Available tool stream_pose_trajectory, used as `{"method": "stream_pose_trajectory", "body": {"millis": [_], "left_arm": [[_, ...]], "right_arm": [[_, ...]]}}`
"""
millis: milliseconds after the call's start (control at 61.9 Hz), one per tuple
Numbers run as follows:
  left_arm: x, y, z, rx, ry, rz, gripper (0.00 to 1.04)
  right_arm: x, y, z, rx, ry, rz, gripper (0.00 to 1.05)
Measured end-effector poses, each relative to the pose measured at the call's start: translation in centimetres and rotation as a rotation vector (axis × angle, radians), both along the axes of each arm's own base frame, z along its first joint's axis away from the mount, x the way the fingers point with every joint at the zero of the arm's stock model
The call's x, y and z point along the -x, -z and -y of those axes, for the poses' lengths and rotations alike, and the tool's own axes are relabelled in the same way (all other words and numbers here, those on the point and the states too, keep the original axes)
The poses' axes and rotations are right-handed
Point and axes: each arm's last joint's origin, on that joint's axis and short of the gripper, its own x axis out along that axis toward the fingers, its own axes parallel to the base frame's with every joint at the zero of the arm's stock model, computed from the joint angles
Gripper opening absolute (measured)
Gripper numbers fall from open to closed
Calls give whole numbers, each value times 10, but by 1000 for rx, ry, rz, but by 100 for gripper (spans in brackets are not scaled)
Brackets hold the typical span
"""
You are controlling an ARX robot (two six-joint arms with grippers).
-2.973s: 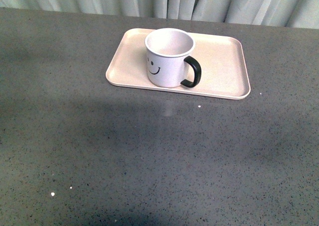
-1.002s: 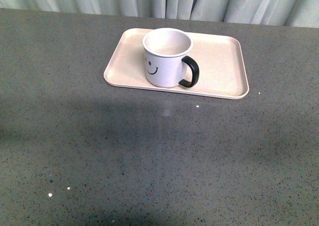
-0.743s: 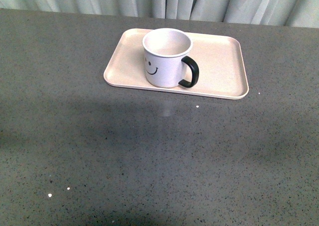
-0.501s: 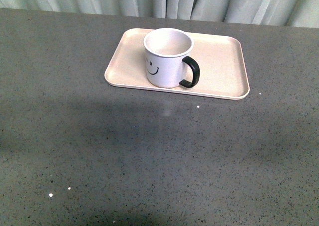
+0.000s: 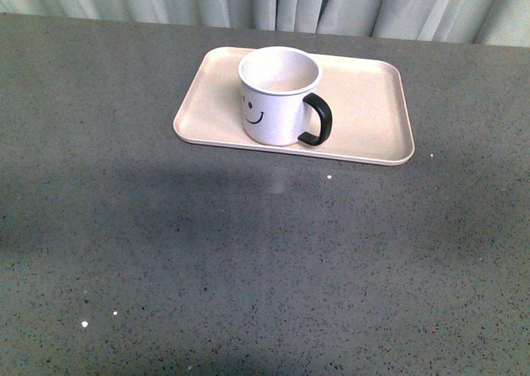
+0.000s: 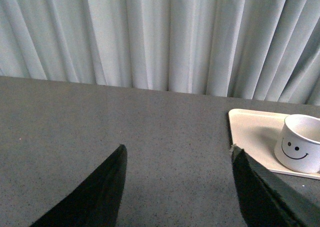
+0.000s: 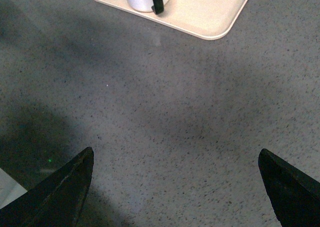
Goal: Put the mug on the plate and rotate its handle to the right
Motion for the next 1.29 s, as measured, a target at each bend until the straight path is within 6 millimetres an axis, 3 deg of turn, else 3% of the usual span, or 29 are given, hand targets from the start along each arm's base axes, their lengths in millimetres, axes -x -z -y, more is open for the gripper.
{"method": "stream_pose_trajectory", "body": {"millis": [97, 210, 355, 436, 566, 679, 856, 1293], "left_arm": [[0, 0, 0, -2, 0, 0, 97], [0, 0, 0, -1, 0, 0, 95], [0, 0, 0, -1, 0, 0, 95], [0, 0, 0, -1, 0, 0, 95], [0, 0, 0, -1, 0, 0, 95], [0, 0, 0, -1, 0, 0, 95], [0, 0, 0, -1, 0, 0, 95], [0, 0, 0, -1, 0, 0, 95]], "right_arm": [[-54, -21, 8, 32, -20, 18, 96], [-100, -22, -4, 31, -57, -23, 96], [-171, -12, -35, 40, -73, -71, 96], [-207, -3, -53, 50, -60, -96, 96], [-248, 20, -79, 48, -63, -172, 96], [-268, 30, -94, 39, -55, -220, 96], [-287, 30, -112, 35, -49, -242, 96], [-305, 56, -134, 86, -53, -303, 96]]}}
